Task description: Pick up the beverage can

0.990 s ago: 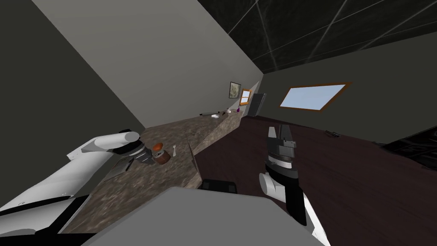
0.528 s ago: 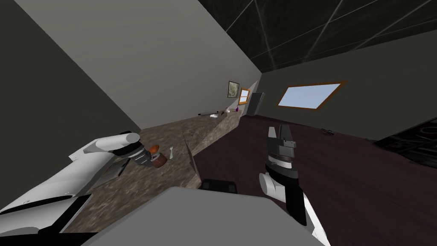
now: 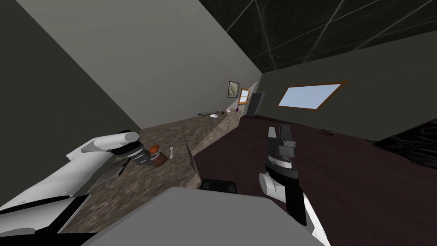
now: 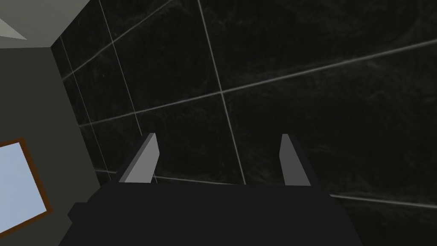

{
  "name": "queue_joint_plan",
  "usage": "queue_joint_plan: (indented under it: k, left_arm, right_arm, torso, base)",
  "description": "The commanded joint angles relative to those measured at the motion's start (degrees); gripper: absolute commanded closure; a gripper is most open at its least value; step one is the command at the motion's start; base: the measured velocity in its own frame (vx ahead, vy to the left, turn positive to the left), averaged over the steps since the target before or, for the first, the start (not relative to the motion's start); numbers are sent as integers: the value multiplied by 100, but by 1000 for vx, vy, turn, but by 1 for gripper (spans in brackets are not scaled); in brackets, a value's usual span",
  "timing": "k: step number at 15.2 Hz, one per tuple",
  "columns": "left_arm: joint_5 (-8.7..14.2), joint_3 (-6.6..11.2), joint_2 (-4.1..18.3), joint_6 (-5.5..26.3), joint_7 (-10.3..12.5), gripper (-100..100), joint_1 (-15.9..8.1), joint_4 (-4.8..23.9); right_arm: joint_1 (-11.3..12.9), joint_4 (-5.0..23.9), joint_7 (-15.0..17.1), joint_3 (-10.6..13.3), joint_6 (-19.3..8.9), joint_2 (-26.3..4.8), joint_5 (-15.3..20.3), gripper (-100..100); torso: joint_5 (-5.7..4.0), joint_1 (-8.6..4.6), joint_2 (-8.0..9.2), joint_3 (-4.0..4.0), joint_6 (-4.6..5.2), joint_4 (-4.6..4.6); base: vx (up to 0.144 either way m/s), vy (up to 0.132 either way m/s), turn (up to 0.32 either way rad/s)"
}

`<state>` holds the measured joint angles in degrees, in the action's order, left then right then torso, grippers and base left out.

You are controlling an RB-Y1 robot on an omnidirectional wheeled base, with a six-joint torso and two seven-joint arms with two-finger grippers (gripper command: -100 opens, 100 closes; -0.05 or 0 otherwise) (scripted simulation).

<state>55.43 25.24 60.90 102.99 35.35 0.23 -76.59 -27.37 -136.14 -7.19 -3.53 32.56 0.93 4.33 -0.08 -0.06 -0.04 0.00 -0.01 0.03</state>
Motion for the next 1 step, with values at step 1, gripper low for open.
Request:
queue_joint_plan:
  k: [1]
  left_arm:
    - [0,0,0,0,0,100,0,0]
  right_arm:
    - [0,0,0,0,0,0,0,0]
  torso:
    - [0,0,0,0,0,0]
  base:
    - [11,2,5]
